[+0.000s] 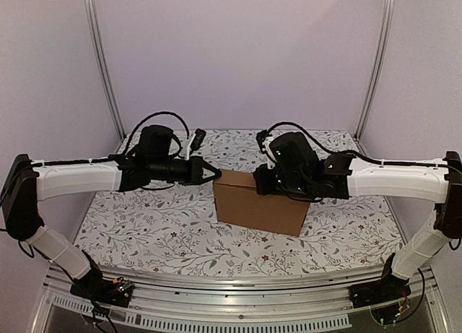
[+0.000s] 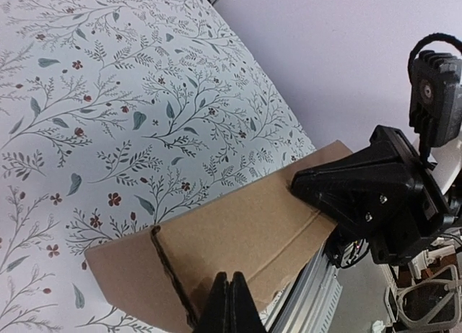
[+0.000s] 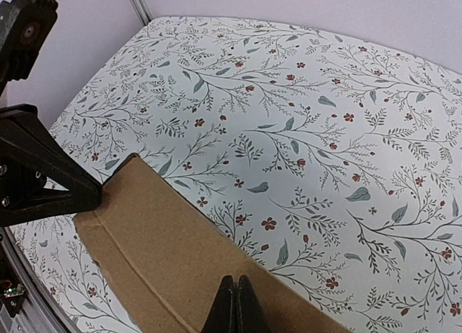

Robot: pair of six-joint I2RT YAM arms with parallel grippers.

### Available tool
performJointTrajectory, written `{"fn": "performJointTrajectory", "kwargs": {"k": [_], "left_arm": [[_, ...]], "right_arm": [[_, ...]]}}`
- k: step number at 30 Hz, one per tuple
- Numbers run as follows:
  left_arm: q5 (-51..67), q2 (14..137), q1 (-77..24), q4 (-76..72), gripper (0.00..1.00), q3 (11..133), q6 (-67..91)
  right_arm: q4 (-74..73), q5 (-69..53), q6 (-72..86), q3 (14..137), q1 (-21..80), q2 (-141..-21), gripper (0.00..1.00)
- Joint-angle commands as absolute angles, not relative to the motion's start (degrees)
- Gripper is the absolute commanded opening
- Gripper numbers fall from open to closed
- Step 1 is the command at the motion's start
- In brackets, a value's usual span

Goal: Fold the paper box

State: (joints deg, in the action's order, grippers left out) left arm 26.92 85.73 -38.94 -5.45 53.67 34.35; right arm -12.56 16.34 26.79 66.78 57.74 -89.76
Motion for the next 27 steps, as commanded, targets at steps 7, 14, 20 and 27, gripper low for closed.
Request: {"fn": "performJointTrajectory", "kwargs": {"k": [7,14,20,27], "left_arm": [[30.01,86.43,-38.50,1.01,0.00,60.88,33.33],[34.83,91.74,-38.99,-2.75,0.00,61.89,35.57],[36.76,93.22,-40.81,-2.91,0.00,63.65,34.66],[36.18,94.71,-42.60,-1.53,0.00,64.71,33.49]], "right_arm": [[-24.67,16.14,25.66,68.90,57.81,-85.25,0.00],[-29.33,15.67,24.71,69.33,57.27,-76.85,0.00],[-35.43,11.99,24.44,68.52,55.13,-70.92,0.00],[-39.51,11.99,25.41,63.71,52.21,-63.56,0.00]]}}
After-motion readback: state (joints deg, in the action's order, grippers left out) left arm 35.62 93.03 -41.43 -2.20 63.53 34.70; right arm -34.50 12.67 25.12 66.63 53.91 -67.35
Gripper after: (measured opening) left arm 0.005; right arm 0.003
